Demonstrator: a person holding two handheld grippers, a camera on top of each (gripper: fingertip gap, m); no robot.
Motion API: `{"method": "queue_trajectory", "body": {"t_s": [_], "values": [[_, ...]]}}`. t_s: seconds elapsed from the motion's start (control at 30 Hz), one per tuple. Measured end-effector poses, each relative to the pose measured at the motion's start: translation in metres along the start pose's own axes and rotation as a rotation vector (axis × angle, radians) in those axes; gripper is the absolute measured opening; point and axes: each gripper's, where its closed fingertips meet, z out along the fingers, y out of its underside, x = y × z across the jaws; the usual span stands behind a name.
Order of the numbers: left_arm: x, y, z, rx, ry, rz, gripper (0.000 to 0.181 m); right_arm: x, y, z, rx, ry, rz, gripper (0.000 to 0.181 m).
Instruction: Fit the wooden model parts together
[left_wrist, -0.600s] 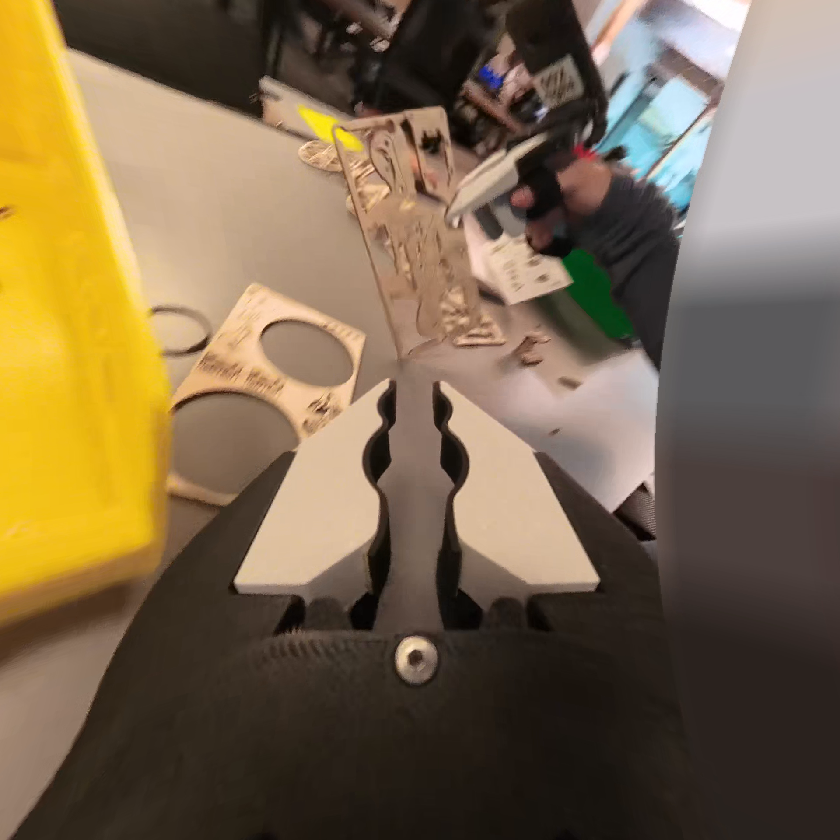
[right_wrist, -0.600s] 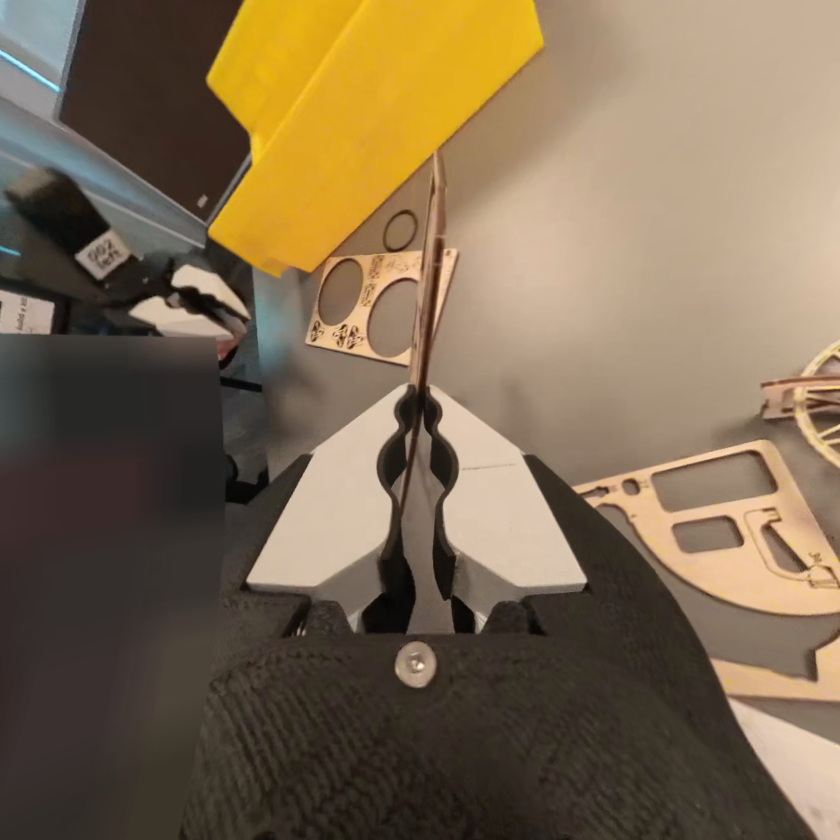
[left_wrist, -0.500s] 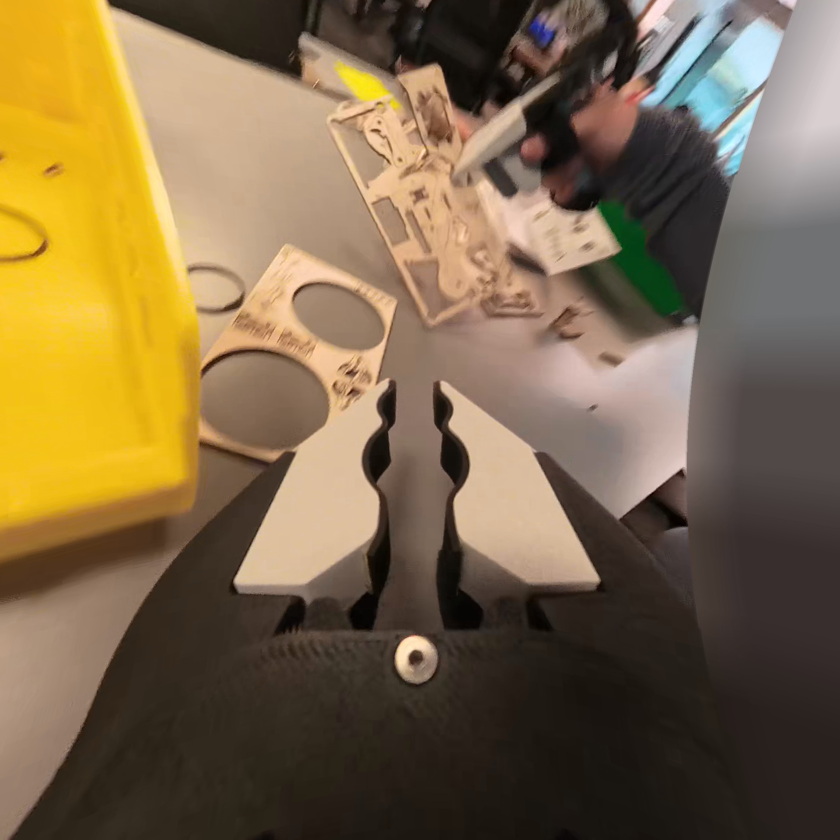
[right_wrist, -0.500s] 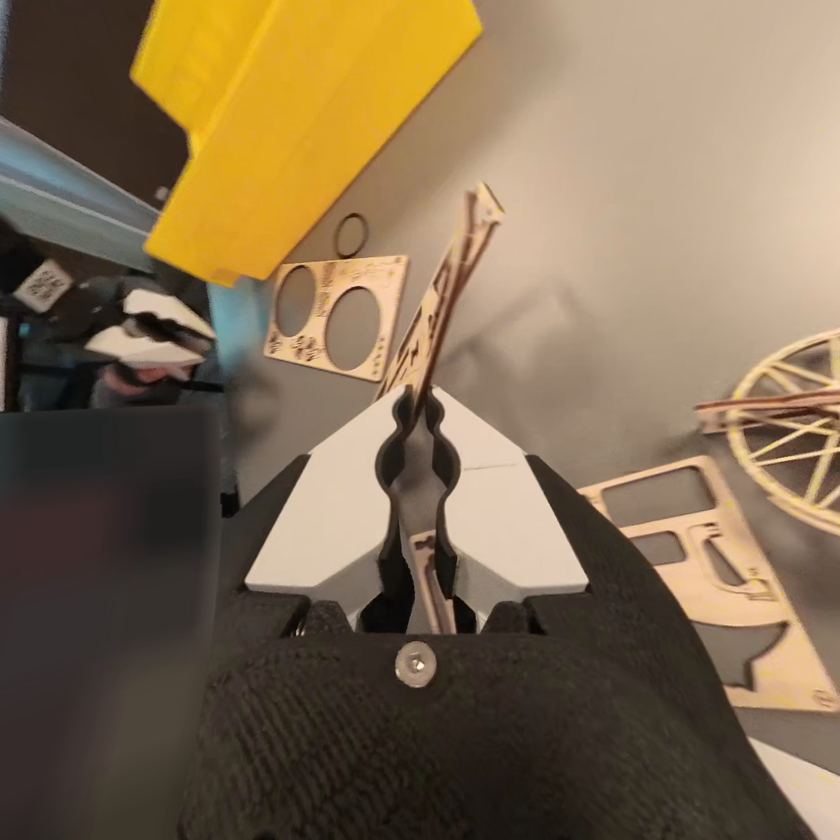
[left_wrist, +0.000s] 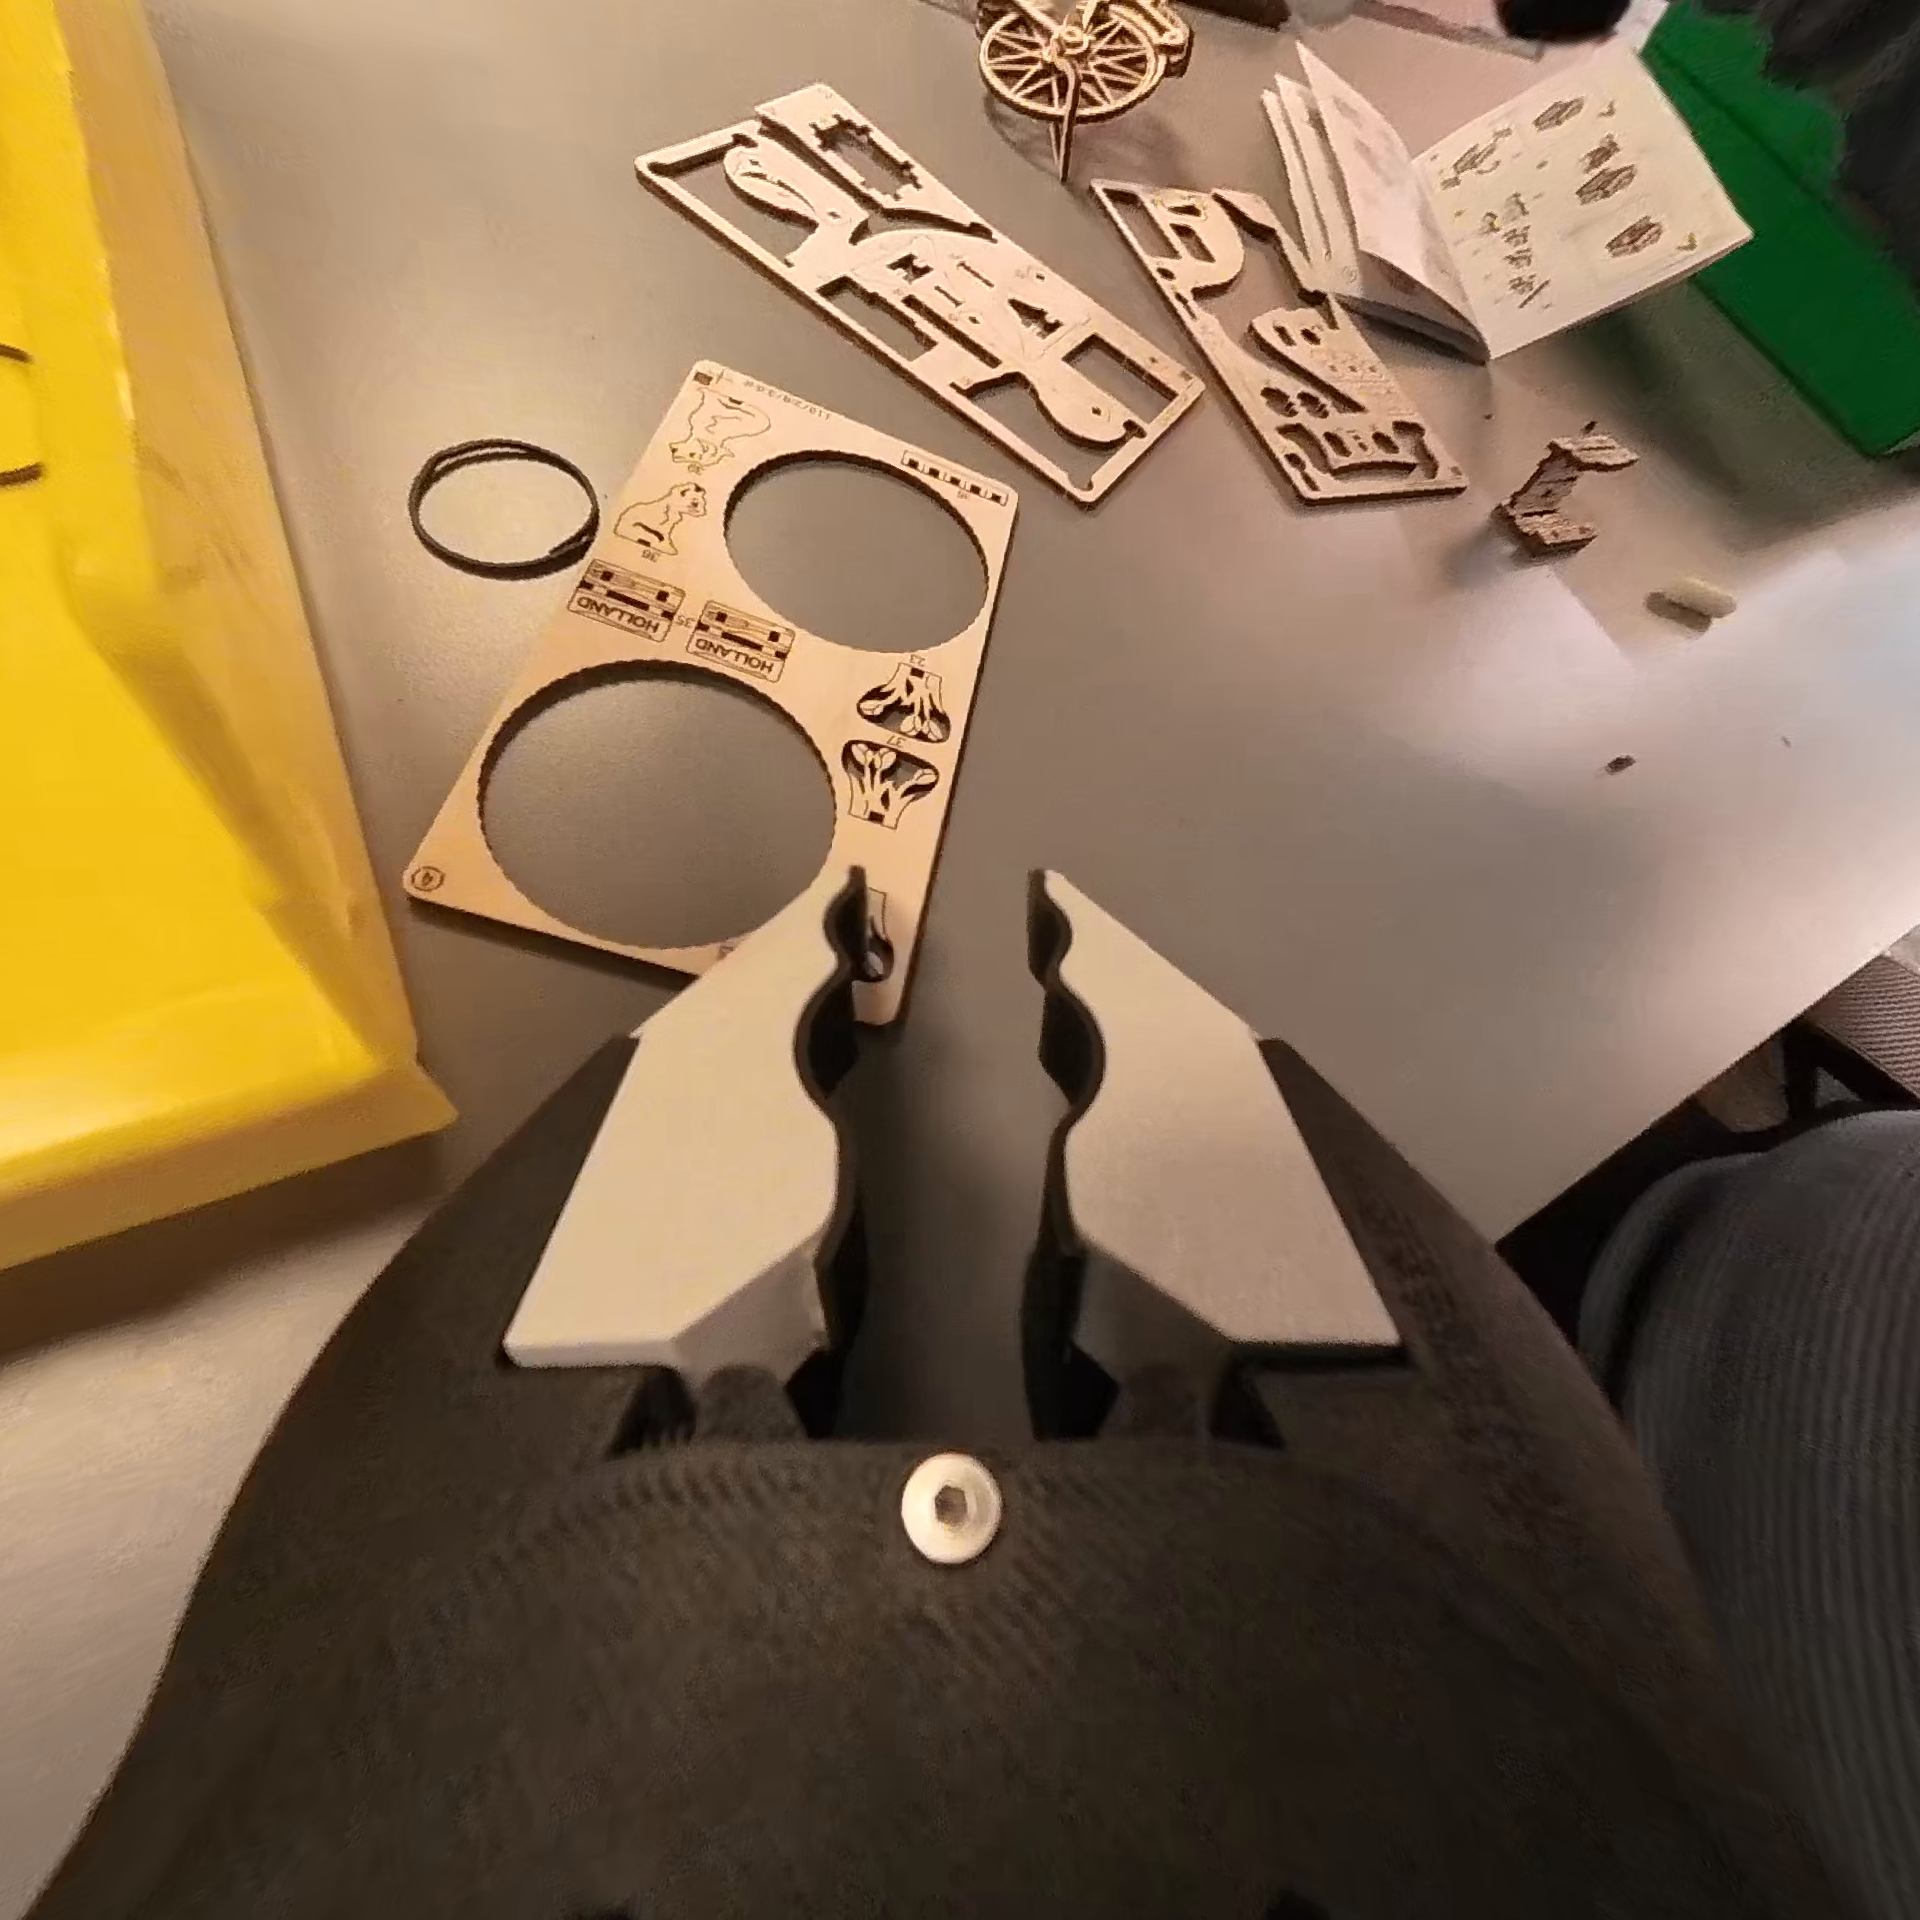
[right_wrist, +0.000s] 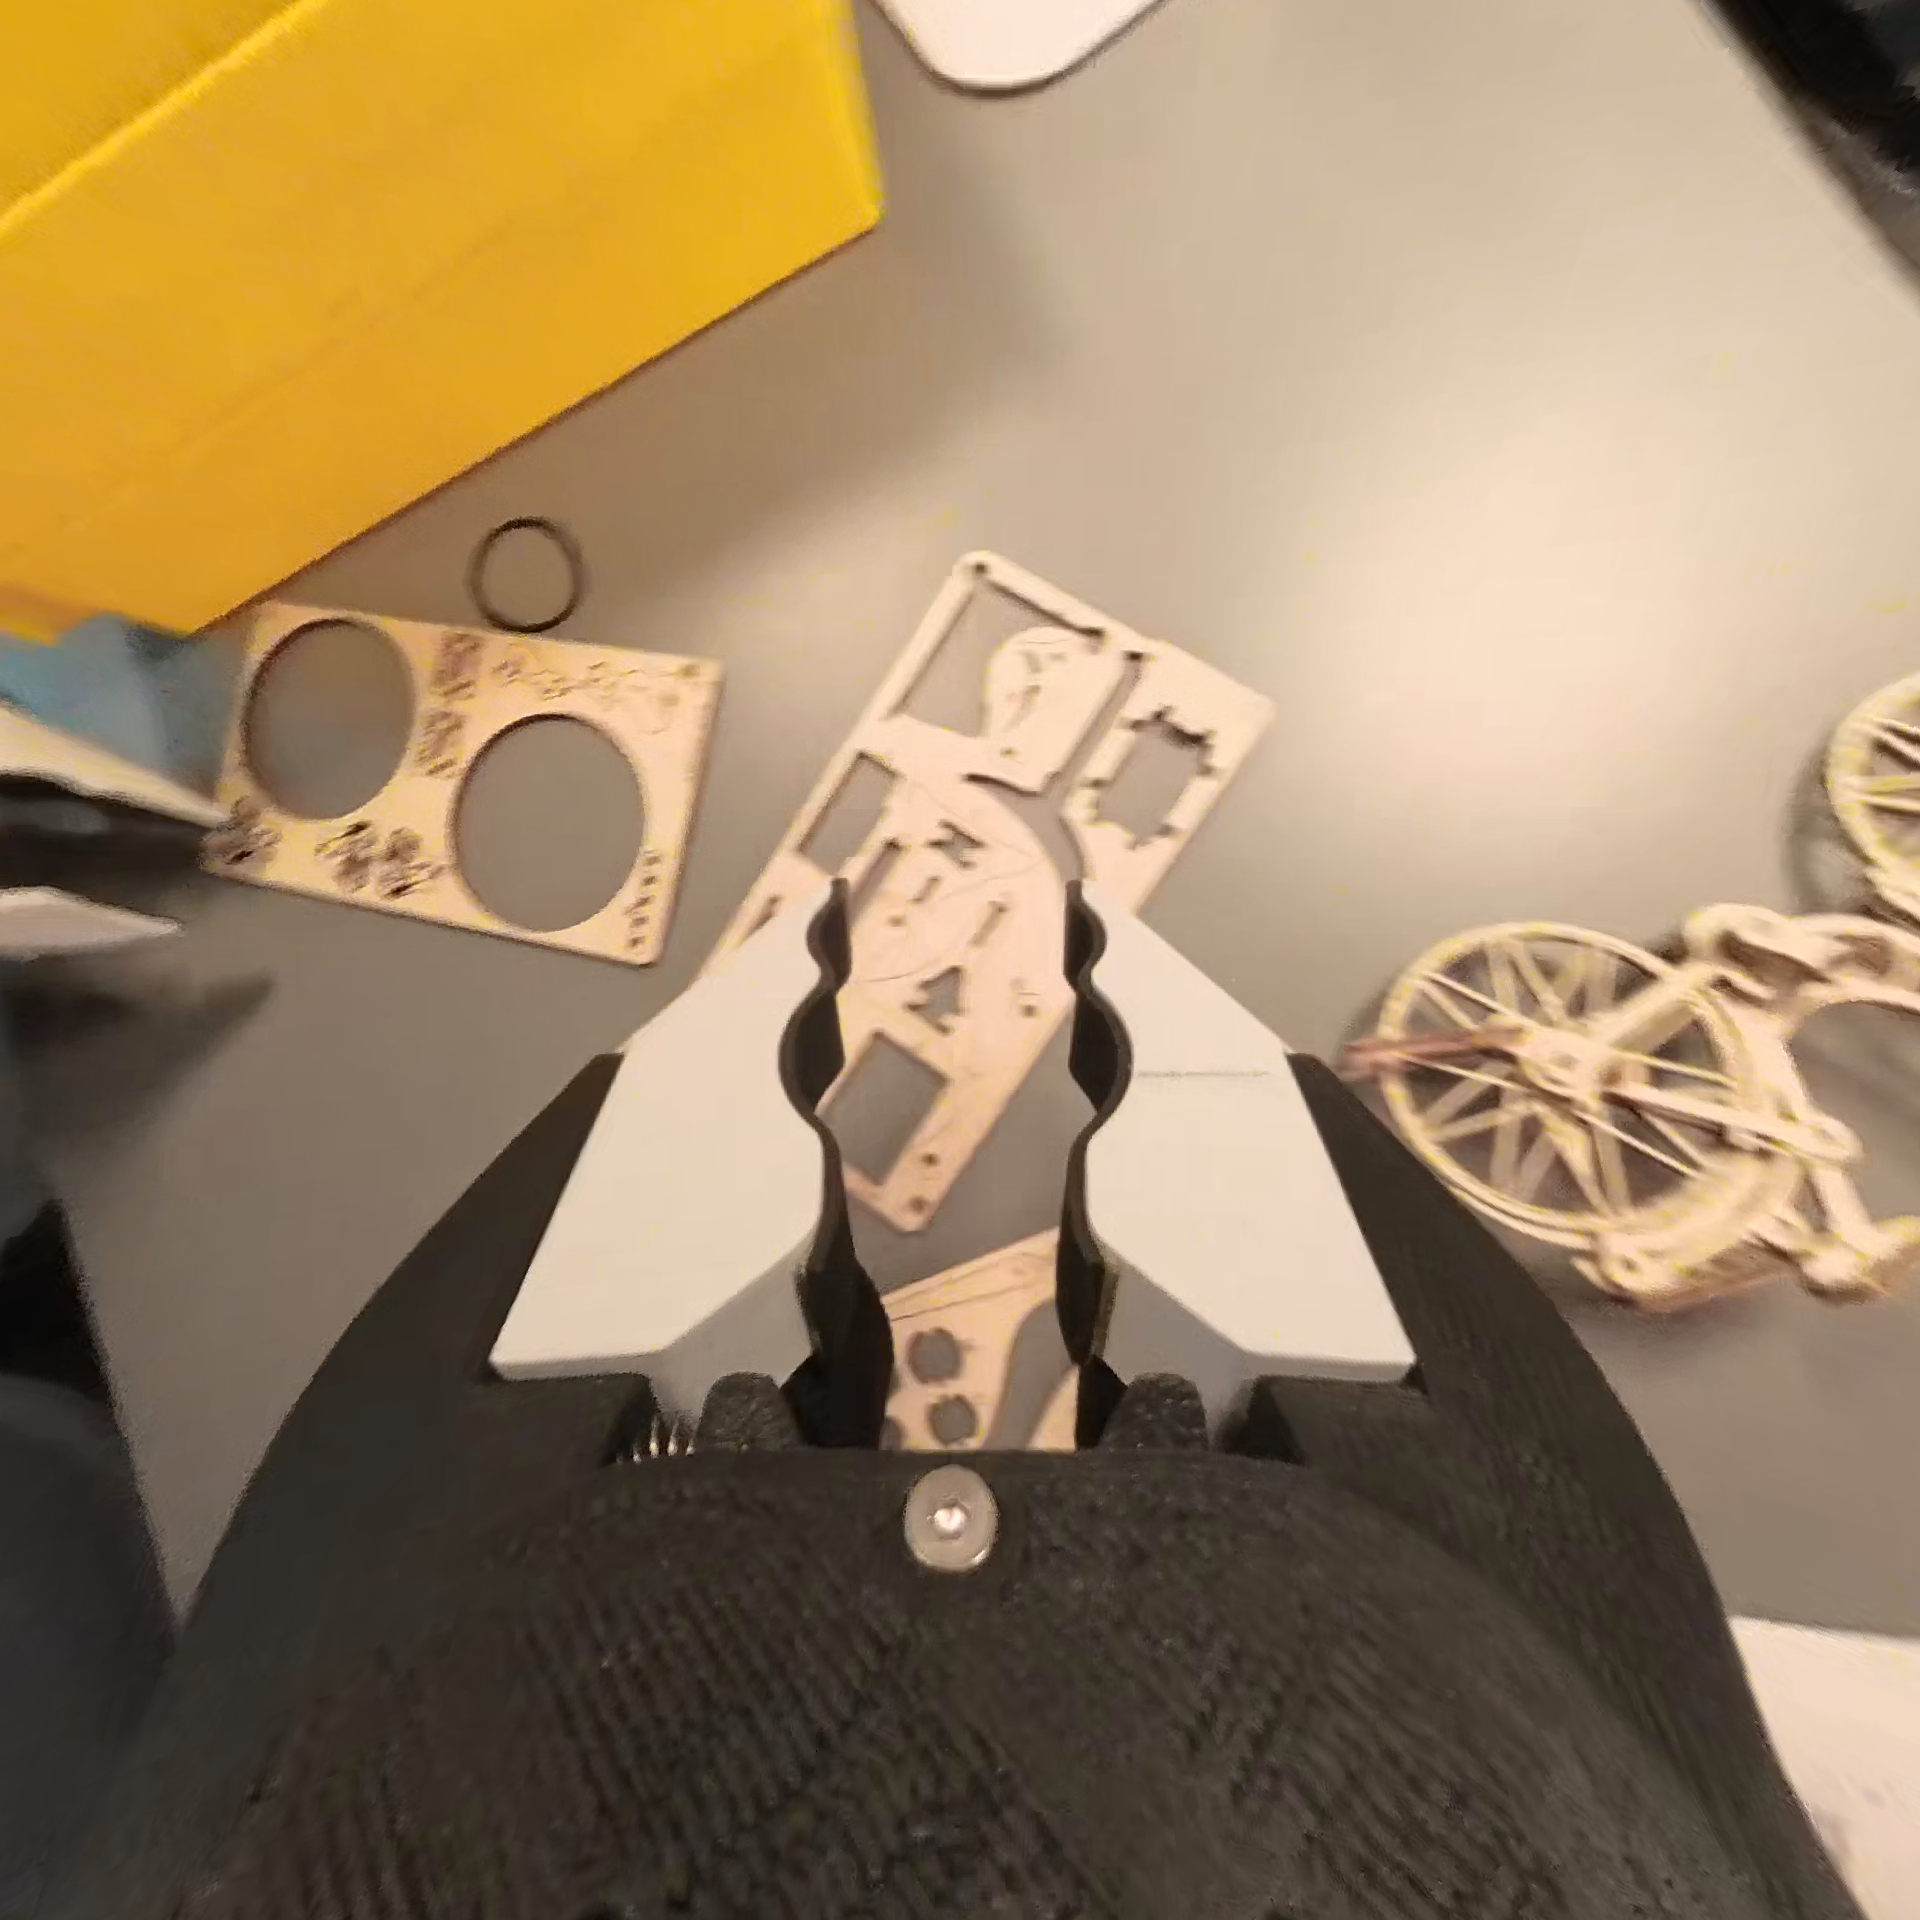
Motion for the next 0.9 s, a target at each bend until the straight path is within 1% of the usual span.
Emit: {"method": "queue_trajectory", "body": {"t_s": [0.1,0.23,0.33,0.4,0.47,0.5,0.63,0.8,0.9], "values": [[0.005,-0.005,-0.008,0.049,0.031,-0.021,0.029,-0.041,0.006,0.007,-0.033,-0.093,-0.072,0.037],[0.004,-0.011,-0.027,0.139,0.022,-0.052,0.028,-0.080,0.018,0.036,-0.100,-0.136,-0.142,0.034],[0.004,-0.012,-0.042,0.202,0.032,-0.077,0.028,-0.089,0.022,0.059,-0.130,-0.078,-0.198,0.033],[0.002,-0.012,-0.050,0.233,0.034,-0.093,0.028,-0.091,0.024,0.068,-0.160,-0.041,-0.222,0.032],[-0.001,-0.011,-0.059,0.256,0.030,-0.105,0.027,-0.096,0.026,0.074,-0.184,-0.039,-0.230,0.030],[-0.004,-0.010,-0.063,0.263,0.026,-0.110,0.026,-0.097,0.027,0.075,-0.197,-0.028,-0.237,0.028],[-0.015,-0.006,-0.077,0.269,0.010,-0.117,0.026,-0.097,0.036,0.075,-0.267,0.050,-0.305,0.013],[-0.020,-0.002,-0.087,0.293,0.006,-0.132,0.026,-0.107,0.058,0.061,-0.323,0.084,-0.316,0.011],[-0.019,0.002,-0.089,0.297,0.013,-0.137,0.026,-0.112,0.075,0.049,-0.346,0.097,-0.275,0.011]]}}
